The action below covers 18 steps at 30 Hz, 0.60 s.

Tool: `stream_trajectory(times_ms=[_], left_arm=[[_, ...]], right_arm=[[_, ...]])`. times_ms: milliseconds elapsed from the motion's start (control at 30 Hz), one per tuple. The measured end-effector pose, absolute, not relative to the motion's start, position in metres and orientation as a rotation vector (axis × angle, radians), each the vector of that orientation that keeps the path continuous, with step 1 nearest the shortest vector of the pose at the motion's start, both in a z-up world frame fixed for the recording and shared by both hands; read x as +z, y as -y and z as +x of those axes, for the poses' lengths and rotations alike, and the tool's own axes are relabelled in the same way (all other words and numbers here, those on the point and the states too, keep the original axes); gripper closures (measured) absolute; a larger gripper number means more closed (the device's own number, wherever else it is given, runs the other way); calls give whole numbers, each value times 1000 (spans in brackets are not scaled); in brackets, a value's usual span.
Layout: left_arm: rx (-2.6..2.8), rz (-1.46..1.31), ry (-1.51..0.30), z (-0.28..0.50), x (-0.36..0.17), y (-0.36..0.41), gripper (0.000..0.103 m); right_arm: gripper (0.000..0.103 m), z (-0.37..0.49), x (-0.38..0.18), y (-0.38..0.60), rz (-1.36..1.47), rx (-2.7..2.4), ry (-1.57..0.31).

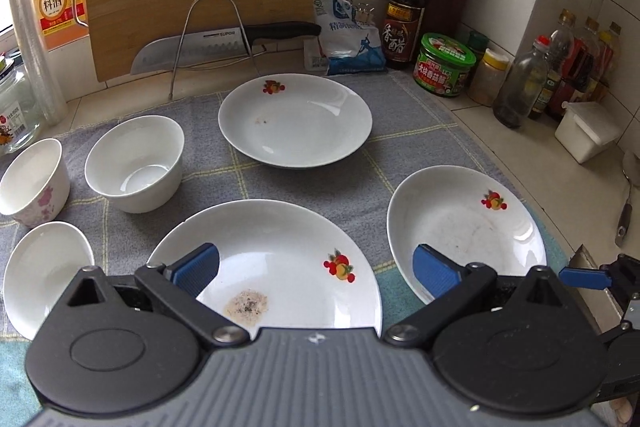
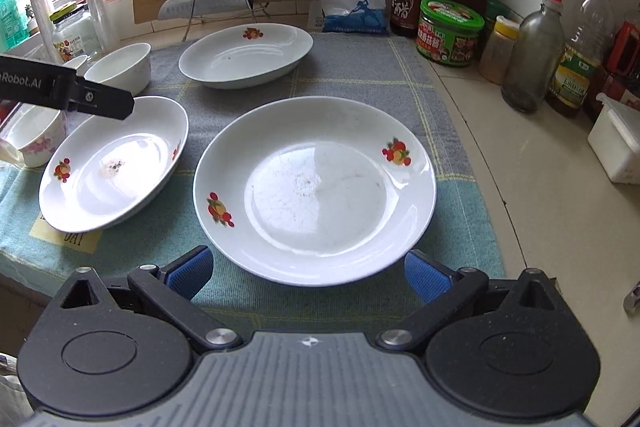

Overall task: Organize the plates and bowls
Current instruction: 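Move the left tool toward the deep white plate with red fruit decal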

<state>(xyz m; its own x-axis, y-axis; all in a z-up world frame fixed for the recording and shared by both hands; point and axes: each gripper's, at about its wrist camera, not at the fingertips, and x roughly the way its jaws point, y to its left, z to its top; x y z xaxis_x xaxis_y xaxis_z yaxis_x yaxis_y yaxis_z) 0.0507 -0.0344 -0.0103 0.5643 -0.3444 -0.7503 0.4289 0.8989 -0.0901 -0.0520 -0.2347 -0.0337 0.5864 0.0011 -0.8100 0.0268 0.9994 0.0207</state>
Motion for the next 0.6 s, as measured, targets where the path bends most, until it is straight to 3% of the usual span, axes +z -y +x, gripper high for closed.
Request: stream_trajectory(times_ms=[600], left_arm=[[-583,192,-870,73,-14,70,1]], right_arm=[[0,-36,-77,241,-47,57,-932]])
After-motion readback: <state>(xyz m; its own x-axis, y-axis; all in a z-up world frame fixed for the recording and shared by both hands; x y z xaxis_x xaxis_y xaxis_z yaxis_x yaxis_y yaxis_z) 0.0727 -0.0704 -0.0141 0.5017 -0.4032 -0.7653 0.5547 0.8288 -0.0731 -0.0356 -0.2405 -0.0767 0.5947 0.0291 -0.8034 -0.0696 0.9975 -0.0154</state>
